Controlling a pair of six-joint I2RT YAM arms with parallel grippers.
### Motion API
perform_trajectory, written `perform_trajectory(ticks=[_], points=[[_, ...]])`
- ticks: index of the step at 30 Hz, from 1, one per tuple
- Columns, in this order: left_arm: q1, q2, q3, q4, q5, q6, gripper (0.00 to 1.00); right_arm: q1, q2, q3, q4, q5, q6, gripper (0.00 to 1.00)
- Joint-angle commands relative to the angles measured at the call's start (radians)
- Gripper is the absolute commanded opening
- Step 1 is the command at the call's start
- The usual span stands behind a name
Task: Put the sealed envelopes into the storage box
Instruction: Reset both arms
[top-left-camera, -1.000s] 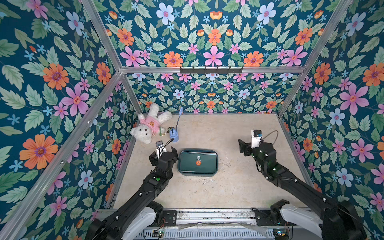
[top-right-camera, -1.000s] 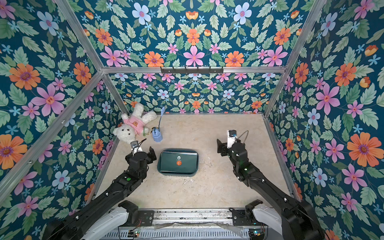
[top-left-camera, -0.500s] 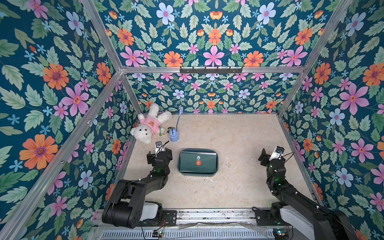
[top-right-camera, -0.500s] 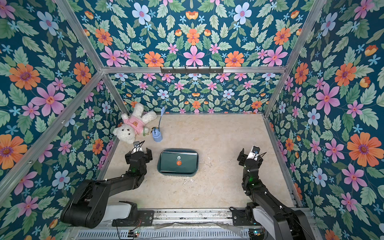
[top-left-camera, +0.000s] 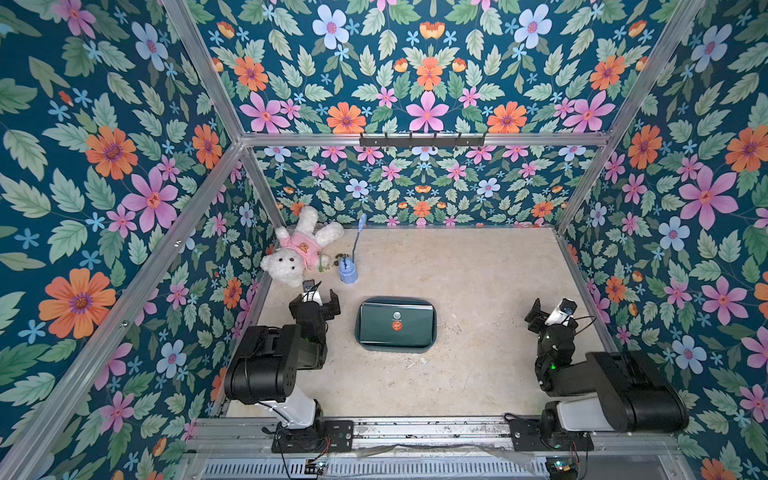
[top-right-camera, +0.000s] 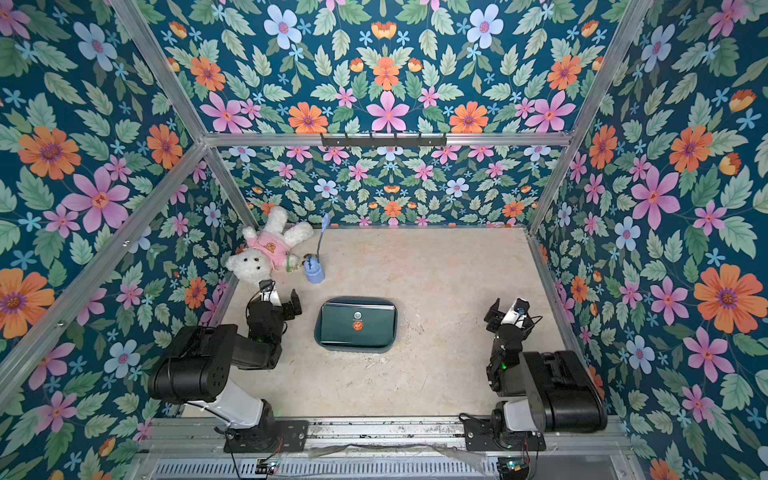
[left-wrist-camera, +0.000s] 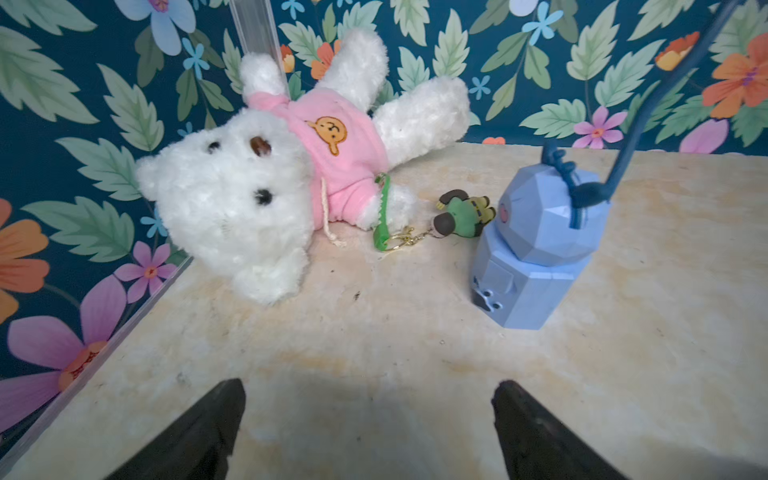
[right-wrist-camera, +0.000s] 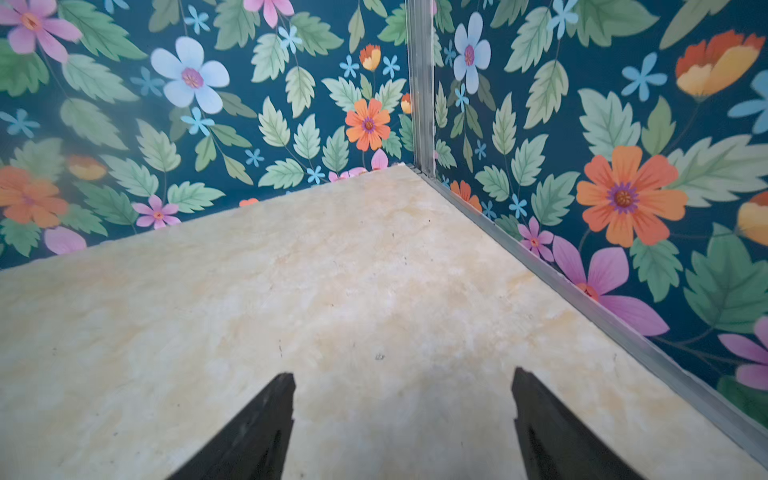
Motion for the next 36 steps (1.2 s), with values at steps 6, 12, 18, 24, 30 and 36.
perform_trajectory(ticks=[6, 12, 18, 24, 30, 36], points=[[0.009, 0.002, 0.003, 0.057, 0.047, -0.011, 1.00, -0.060, -0.007, 0.080, -0.006, -0.138, 0.031, 0.90], [0.009, 0.001, 0.002, 0.057, 0.048, -0.009, 1.00, -0.060, -0.006, 0.078, 0.004, -0.137, 0.026, 0.99], [0.009, 0.002, 0.002, 0.059, 0.046, -0.008, 1.00, -0.059, -0.006, 0.079, -0.001, -0.138, 0.026, 0.99], [0.009, 0.001, 0.002, 0.058, 0.047, -0.008, 1.00, -0.059, -0.006, 0.078, -0.001, -0.138, 0.027, 0.99], [0.009, 0.001, 0.002, 0.058, 0.044, -0.008, 1.00, -0.059, -0.006, 0.078, -0.002, -0.138, 0.026, 0.99], [0.003, 0.004, 0.007, 0.052, 0.040, -0.003, 1.00, -0.059, -0.006, 0.078, -0.001, -0.138, 0.028, 0.99]])
